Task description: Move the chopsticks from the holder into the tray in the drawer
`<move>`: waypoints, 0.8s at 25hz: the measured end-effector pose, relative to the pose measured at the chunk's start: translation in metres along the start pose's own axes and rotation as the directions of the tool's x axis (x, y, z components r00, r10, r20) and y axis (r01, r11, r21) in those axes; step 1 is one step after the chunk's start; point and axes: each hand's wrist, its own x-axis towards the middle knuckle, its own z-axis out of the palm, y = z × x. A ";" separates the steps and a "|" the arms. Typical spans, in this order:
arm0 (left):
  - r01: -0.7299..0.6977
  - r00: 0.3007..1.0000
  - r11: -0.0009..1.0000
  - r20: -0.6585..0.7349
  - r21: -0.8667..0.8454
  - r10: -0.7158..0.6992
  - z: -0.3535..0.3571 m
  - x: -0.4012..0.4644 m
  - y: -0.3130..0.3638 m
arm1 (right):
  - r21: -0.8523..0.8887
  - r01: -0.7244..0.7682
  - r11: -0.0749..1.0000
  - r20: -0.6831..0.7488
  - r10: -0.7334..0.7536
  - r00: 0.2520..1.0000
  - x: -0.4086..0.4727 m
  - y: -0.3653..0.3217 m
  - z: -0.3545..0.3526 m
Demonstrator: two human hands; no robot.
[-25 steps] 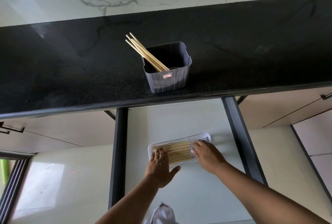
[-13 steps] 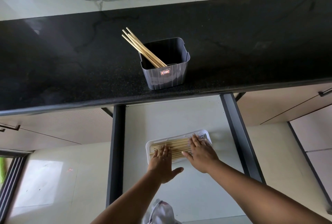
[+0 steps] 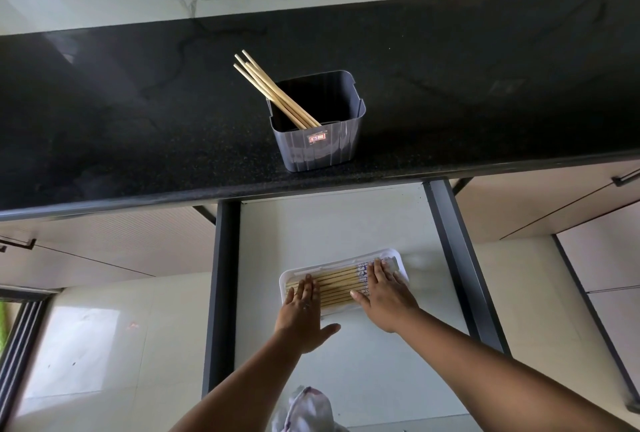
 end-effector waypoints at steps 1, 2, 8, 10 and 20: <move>0.000 1.000 1.000 0.002 -0.003 0.000 -0.001 0.000 0.000 | -0.013 -0.004 1.000 -0.002 0.004 1.000 0.001 0.001 -0.001; 0.002 1.000 1.000 0.006 -0.008 -0.002 -0.001 0.000 0.000 | -0.030 -0.010 0.999 0.001 0.010 1.000 0.001 0.002 -0.001; 0.013 0.999 0.999 0.034 -0.047 -0.011 -0.014 0.004 0.005 | -0.016 -0.070 0.997 -0.069 0.069 0.995 -0.003 -0.004 0.000; 0.017 1.000 0.997 -0.008 -0.075 -0.018 -0.015 0.004 0.013 | -0.047 -0.042 0.998 -0.183 0.033 0.983 -0.007 -0.005 0.007; -0.052 0.917 0.982 -0.399 -0.184 -0.026 -0.015 -0.018 0.016 | 0.150 0.100 0.984 -0.544 -0.002 0.839 -0.013 -0.005 -0.008</move>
